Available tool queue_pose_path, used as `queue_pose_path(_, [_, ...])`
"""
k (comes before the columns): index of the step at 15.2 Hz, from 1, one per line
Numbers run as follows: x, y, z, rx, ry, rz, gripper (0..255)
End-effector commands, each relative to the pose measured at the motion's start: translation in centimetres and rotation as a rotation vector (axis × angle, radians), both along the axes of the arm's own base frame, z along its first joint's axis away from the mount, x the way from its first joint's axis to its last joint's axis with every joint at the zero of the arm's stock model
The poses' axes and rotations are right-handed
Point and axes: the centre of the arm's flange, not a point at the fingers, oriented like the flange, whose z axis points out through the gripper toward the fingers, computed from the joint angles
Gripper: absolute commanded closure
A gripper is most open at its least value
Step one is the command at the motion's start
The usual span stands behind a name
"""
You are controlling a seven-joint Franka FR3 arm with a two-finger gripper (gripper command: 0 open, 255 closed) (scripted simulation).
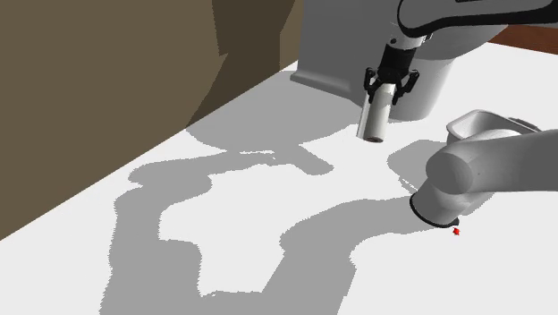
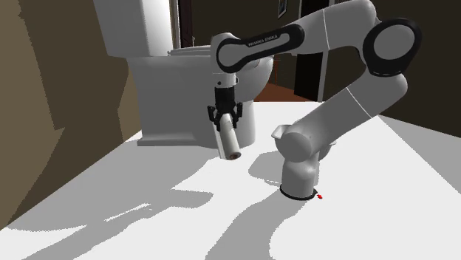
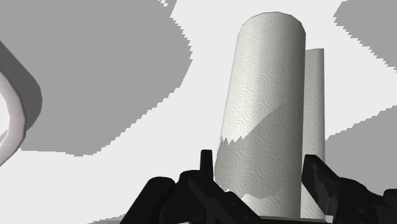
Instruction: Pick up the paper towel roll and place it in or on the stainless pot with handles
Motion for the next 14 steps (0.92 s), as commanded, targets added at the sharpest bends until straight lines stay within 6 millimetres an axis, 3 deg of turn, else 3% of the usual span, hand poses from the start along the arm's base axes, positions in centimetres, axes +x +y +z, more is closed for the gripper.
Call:
queue_pose_path(1, [0.0,0.0,1.0,0.000,0.000,0.000,255])
queue_pose_path(8, [0.0,0.0,4.5,0.000,0.000,0.000,255])
queue_pose_path(14, [-6.9,-3.9,4.6,0.000,0.000,0.000,255])
